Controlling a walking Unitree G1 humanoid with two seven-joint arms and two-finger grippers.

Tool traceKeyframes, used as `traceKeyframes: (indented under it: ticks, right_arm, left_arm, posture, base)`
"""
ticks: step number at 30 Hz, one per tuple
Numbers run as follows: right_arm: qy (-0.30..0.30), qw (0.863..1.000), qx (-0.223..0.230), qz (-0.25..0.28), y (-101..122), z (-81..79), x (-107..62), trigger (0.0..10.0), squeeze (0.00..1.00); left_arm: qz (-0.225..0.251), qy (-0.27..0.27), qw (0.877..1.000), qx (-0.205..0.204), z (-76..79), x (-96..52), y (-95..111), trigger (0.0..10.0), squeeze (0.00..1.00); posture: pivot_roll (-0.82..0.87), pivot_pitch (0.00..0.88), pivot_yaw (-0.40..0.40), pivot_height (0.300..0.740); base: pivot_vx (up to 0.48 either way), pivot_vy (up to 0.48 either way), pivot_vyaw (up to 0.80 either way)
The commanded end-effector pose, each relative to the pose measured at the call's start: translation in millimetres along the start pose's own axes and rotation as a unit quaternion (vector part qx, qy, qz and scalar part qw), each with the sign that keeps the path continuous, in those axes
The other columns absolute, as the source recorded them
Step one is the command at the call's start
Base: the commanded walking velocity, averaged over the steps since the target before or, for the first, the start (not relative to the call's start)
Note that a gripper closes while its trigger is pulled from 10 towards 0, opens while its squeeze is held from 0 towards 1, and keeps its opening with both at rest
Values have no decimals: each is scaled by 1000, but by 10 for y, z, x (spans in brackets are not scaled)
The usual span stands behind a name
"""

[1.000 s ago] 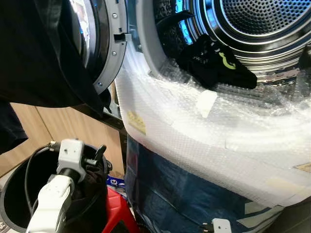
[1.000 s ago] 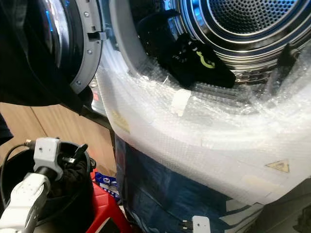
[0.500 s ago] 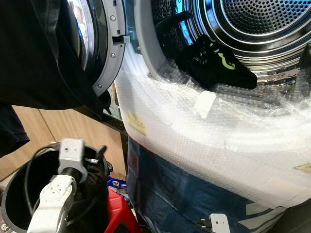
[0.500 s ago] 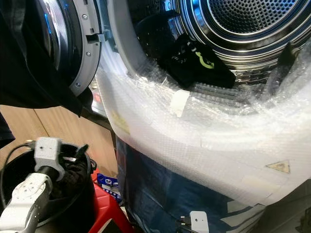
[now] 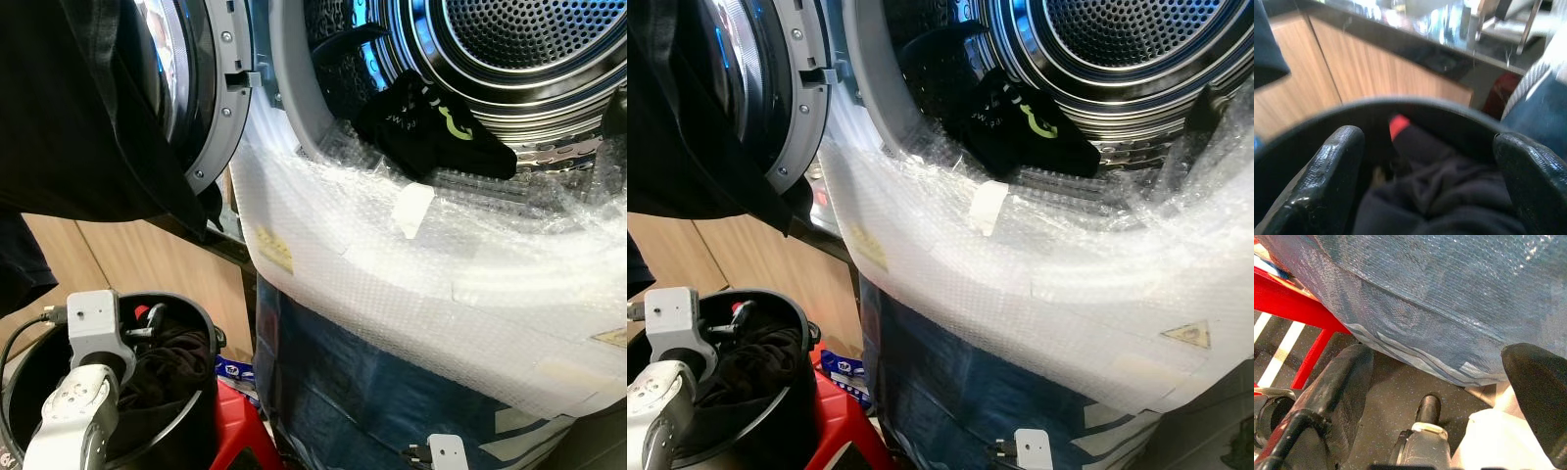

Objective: Clothes washing

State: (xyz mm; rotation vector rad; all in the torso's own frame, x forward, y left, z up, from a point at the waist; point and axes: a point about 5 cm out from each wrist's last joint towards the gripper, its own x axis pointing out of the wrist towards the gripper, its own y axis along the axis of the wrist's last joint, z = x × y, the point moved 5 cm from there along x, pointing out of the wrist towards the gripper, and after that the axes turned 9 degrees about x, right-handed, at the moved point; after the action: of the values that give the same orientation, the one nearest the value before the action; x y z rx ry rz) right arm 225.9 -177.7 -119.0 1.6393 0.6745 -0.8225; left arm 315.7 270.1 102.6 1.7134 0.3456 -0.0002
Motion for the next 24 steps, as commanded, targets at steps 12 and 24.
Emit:
traceKeyframes:
  ticks: [12, 24]
  right_arm:
    - [-12, 998, 60, -18, -230, -57, -24, 10000, 0]
    - [-32, 997, 77, -2, -132, 64, -23, 10000, 0]
  left_arm:
    - [-29, -51, 997, -45, 167, 7, -149, 10000, 1000]
    - [-70, -77, 994, -30, 71, 9, -266, 10000, 1000]
  posture:
    - [249, 0, 45, 740]
    - [242, 0, 46, 740]
  base:
    - [0, 0, 0]
    - [0, 0, 0]
